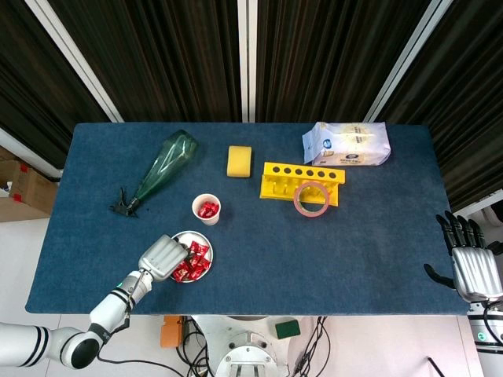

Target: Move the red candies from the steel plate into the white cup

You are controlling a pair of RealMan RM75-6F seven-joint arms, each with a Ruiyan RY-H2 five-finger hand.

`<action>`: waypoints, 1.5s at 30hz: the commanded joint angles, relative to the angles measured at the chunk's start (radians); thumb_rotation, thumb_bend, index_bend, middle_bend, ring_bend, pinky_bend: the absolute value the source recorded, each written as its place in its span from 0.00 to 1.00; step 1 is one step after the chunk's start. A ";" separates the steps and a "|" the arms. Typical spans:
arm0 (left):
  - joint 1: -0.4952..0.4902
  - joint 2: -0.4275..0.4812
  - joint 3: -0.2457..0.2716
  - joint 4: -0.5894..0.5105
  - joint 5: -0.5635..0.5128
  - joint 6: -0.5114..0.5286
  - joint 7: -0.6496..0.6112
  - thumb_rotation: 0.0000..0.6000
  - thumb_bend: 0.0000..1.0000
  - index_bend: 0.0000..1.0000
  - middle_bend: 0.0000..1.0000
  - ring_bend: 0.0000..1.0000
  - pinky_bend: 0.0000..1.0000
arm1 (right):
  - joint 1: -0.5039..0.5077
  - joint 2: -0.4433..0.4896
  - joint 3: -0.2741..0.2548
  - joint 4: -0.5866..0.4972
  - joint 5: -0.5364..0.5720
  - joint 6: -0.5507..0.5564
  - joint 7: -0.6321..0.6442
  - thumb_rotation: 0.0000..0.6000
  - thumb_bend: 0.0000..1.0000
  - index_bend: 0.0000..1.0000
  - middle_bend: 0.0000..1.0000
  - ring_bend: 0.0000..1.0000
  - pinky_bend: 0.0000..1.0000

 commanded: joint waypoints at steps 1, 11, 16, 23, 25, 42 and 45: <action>0.002 -0.005 -0.005 0.002 0.008 0.002 -0.009 1.00 0.28 0.49 0.51 0.44 0.57 | 0.000 0.000 -0.001 0.000 0.000 -0.001 -0.001 1.00 0.20 0.00 0.00 0.00 0.00; 0.010 -0.006 -0.025 0.004 0.026 0.002 -0.054 1.00 0.35 0.56 0.56 0.49 0.60 | 0.001 0.001 -0.001 -0.001 0.001 -0.003 0.000 1.00 0.20 0.00 0.00 0.00 0.00; 0.009 -0.002 -0.032 -0.003 0.026 -0.004 -0.067 1.00 0.37 0.59 0.59 0.52 0.62 | 0.001 0.001 -0.001 -0.001 0.001 -0.004 0.000 1.00 0.20 0.00 0.00 0.00 0.00; 0.006 0.006 -0.045 -0.021 0.018 0.007 -0.053 1.00 0.37 0.60 0.60 0.53 0.63 | 0.002 0.000 -0.001 -0.002 0.002 -0.006 -0.002 1.00 0.20 0.00 0.00 0.00 0.00; 0.003 0.013 -0.051 -0.033 0.013 0.007 -0.053 1.00 0.37 0.60 0.60 0.53 0.63 | 0.002 0.000 0.000 -0.001 0.003 -0.006 -0.002 1.00 0.20 0.00 0.00 0.00 0.00; -0.080 0.184 -0.204 -0.210 -0.112 -0.025 -0.157 1.00 0.37 0.61 0.61 0.53 0.64 | 0.007 -0.002 0.001 -0.002 0.009 -0.015 -0.008 1.00 0.20 0.00 0.00 0.00 0.00; -0.122 0.181 -0.252 -0.194 -0.200 -0.046 -0.175 1.00 0.37 0.61 0.61 0.53 0.64 | 0.005 -0.002 0.001 -0.002 0.007 -0.011 -0.007 1.00 0.20 0.00 0.00 0.00 0.00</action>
